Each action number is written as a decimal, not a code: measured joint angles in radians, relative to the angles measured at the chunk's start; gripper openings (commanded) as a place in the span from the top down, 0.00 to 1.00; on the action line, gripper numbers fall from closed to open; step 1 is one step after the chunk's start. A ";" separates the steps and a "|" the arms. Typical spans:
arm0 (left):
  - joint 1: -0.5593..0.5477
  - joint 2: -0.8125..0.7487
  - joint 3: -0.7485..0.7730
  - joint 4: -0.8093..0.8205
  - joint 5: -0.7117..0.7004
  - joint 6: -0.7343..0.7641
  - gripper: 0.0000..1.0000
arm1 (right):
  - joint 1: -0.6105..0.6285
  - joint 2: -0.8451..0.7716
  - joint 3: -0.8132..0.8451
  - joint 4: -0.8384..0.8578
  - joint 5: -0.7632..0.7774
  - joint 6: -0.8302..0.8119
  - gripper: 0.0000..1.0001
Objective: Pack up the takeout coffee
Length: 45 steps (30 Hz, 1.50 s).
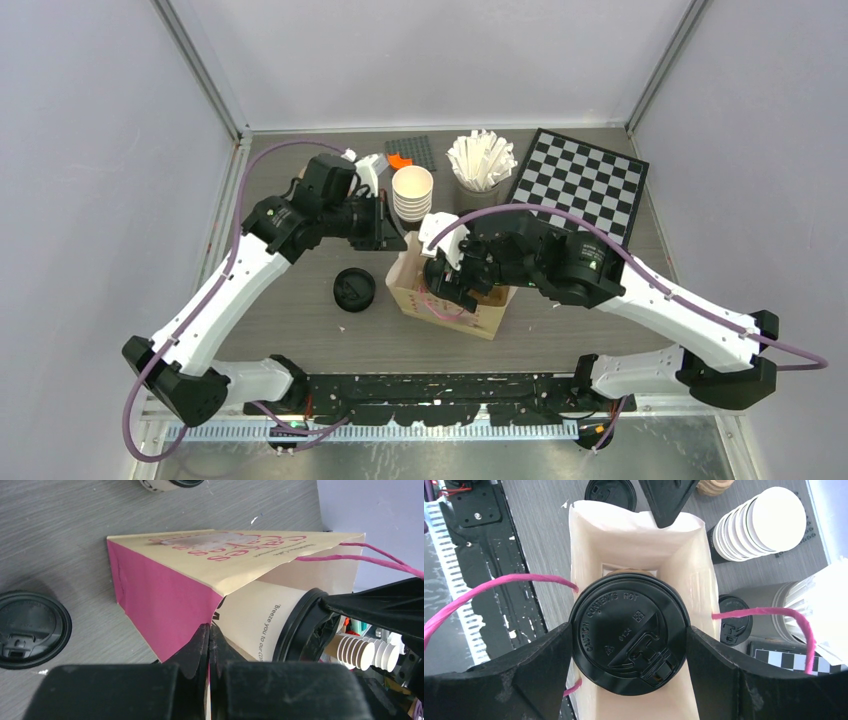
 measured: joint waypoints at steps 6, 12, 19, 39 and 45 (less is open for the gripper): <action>0.002 -0.007 -0.015 0.056 0.016 0.019 1.00 | 0.004 -0.012 -0.045 0.061 0.014 -0.018 0.33; 0.003 -0.003 -0.014 0.078 0.045 0.034 0.92 | 0.005 -0.014 -0.073 0.089 0.034 -0.024 0.33; 0.006 -0.004 -0.006 0.050 0.051 0.035 0.60 | 0.008 -0.039 -0.143 0.097 0.055 0.018 0.33; 0.008 -0.002 0.166 -0.275 -0.069 0.015 0.36 | 0.032 -0.057 -0.201 0.127 0.113 0.091 0.33; 0.008 0.027 0.129 -0.236 -0.020 0.038 0.35 | 0.035 -0.075 -0.209 0.126 0.133 0.080 0.33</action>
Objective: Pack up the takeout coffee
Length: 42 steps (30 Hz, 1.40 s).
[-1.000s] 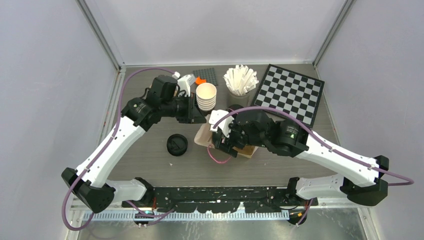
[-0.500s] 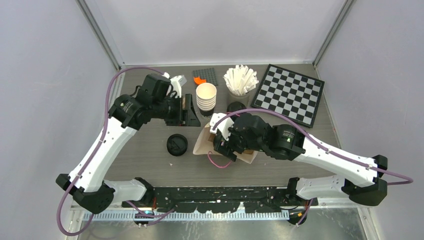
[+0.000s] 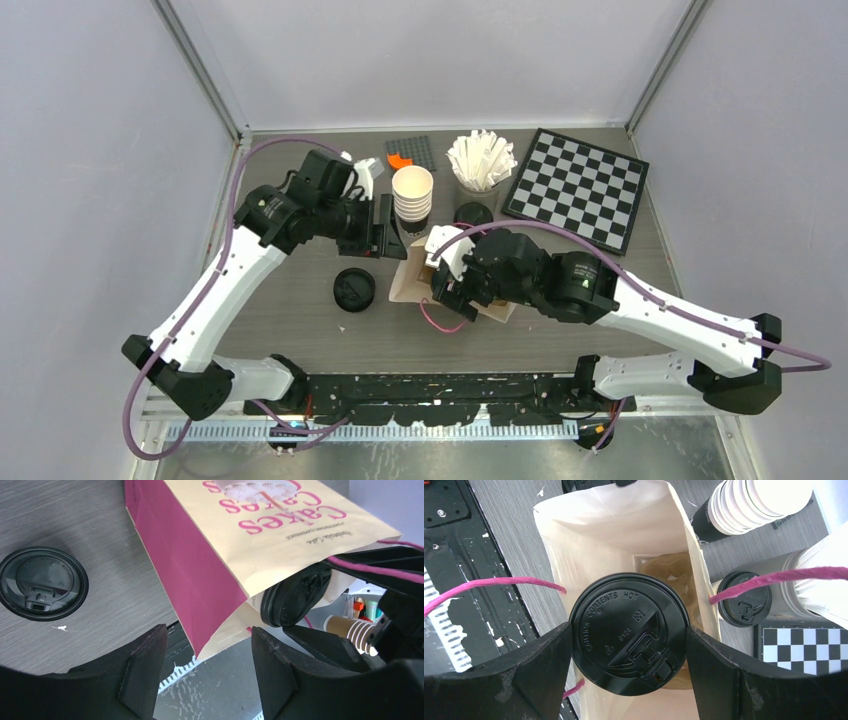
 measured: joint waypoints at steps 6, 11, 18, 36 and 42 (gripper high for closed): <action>0.000 0.005 -0.085 0.055 0.033 0.018 0.33 | 0.000 -0.015 0.000 0.000 0.011 -0.019 0.33; 0.000 0.032 -0.137 0.093 0.062 0.019 0.34 | 0.000 -0.014 0.000 -0.005 0.013 -0.031 0.33; 0.000 0.078 -0.138 0.126 0.079 0.039 0.69 | 0.001 -0.014 0.000 -0.022 0.014 -0.042 0.33; -0.007 -0.046 -0.307 0.316 0.187 0.179 0.89 | 0.001 -0.007 0.067 -0.189 0.073 -0.195 0.35; -0.007 -0.050 -0.307 0.317 0.198 0.227 0.87 | 0.001 -0.003 0.020 -0.170 0.085 -0.270 0.35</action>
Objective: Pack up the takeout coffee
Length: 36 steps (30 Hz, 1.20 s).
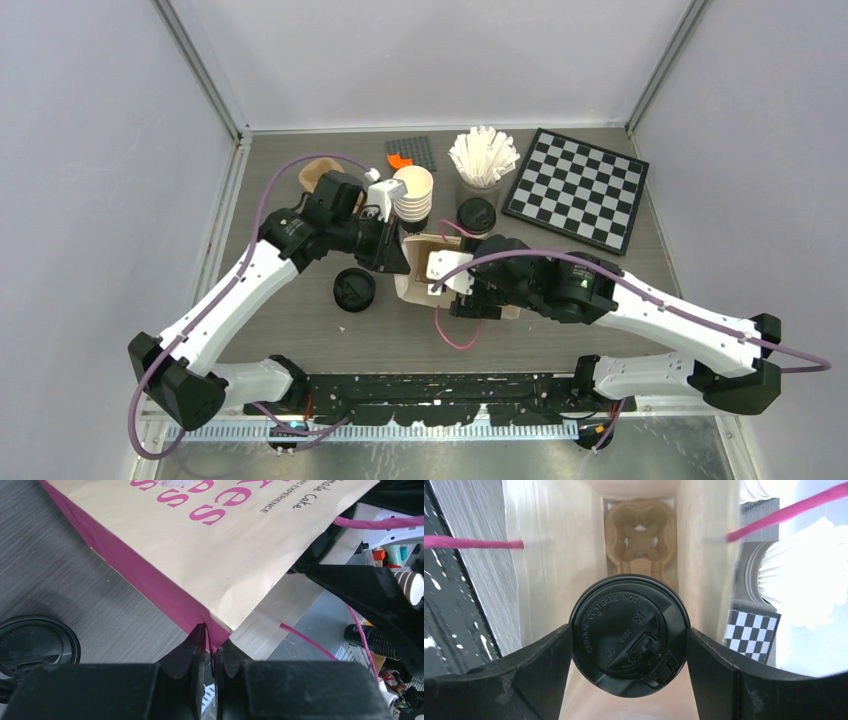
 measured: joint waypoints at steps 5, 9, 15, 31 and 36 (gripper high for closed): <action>0.000 -0.021 -0.001 0.001 0.002 0.009 0.84 | 0.000 -0.007 -0.116 0.066 0.007 -0.087 0.35; 0.000 -0.037 -0.010 0.001 0.007 0.017 0.84 | 0.000 -0.008 -0.184 0.124 0.015 -0.132 0.35; 0.000 -0.039 -0.028 0.008 0.028 0.019 0.79 | 0.000 -0.018 -0.256 0.213 0.014 -0.137 0.35; 0.000 -0.034 -0.030 0.006 0.029 0.015 0.86 | 0.000 -0.024 -0.222 0.248 0.019 -0.145 0.35; 0.000 -0.042 -0.039 0.008 0.031 0.014 0.86 | 0.000 -0.025 -0.154 0.201 0.034 -0.170 0.35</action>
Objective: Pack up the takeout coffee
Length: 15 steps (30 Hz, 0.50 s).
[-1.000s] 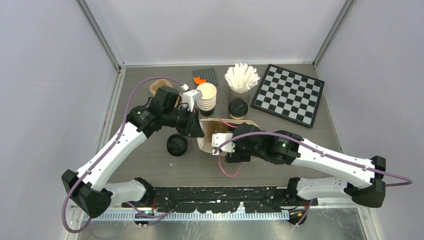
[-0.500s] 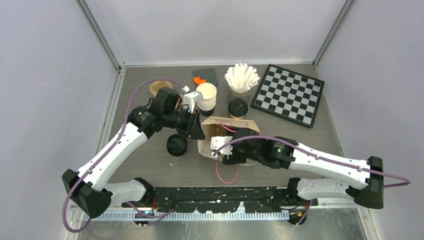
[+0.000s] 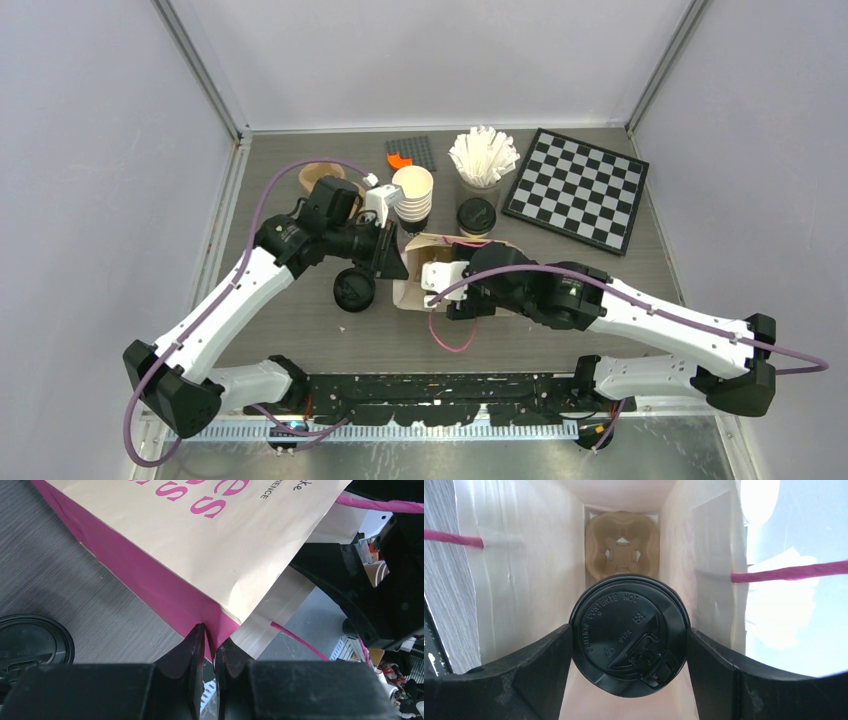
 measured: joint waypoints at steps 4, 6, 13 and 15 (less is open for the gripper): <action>0.000 -0.004 -0.002 0.000 0.005 0.001 0.86 | 0.000 0.000 -0.029 -0.011 0.019 -0.026 0.35; 0.000 -0.004 -0.002 -0.001 0.008 0.002 0.85 | 0.000 0.001 -0.051 -0.014 0.034 -0.038 0.35; 0.000 -0.004 -0.002 -0.001 0.008 -0.002 0.85 | 0.000 0.014 -0.070 -0.028 0.071 -0.050 0.34; 0.000 -0.004 -0.002 0.000 0.008 -0.011 0.85 | 0.000 0.014 -0.070 -0.033 0.077 -0.056 0.35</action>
